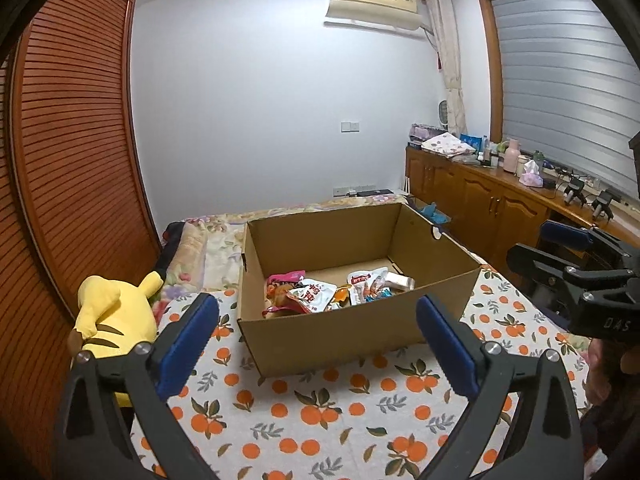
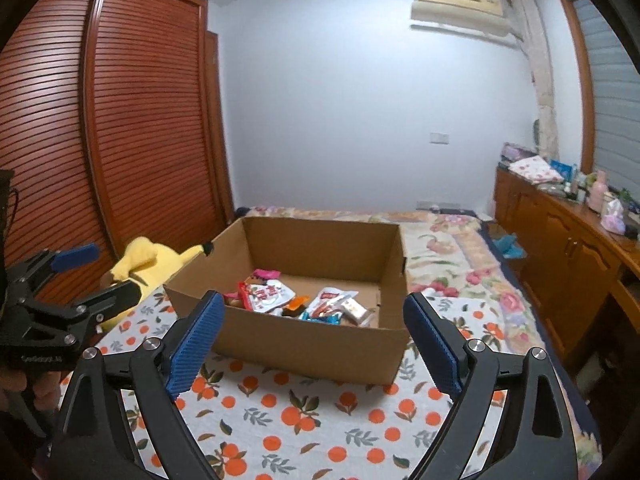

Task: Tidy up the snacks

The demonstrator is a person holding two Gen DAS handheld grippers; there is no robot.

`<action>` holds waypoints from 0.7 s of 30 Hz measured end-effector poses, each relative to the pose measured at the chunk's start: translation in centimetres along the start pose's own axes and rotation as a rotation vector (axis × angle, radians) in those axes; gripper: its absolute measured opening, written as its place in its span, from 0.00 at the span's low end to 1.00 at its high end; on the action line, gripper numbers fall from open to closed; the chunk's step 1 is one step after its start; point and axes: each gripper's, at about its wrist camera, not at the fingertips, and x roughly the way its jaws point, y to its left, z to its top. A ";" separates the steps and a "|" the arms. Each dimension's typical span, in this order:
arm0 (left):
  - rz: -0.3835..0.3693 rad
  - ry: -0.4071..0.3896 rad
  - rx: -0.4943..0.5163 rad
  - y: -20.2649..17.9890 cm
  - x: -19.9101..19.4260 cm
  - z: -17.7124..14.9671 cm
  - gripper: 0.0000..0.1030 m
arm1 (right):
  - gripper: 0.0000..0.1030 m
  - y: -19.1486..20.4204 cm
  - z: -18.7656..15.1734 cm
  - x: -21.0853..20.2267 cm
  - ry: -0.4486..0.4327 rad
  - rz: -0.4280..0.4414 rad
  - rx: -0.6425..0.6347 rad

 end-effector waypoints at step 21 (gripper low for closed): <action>0.029 -0.016 -0.036 -0.2 -4.9 -1.7 0.97 | 0.90 1.0 -0.8 -6.0 -0.076 -0.077 -0.002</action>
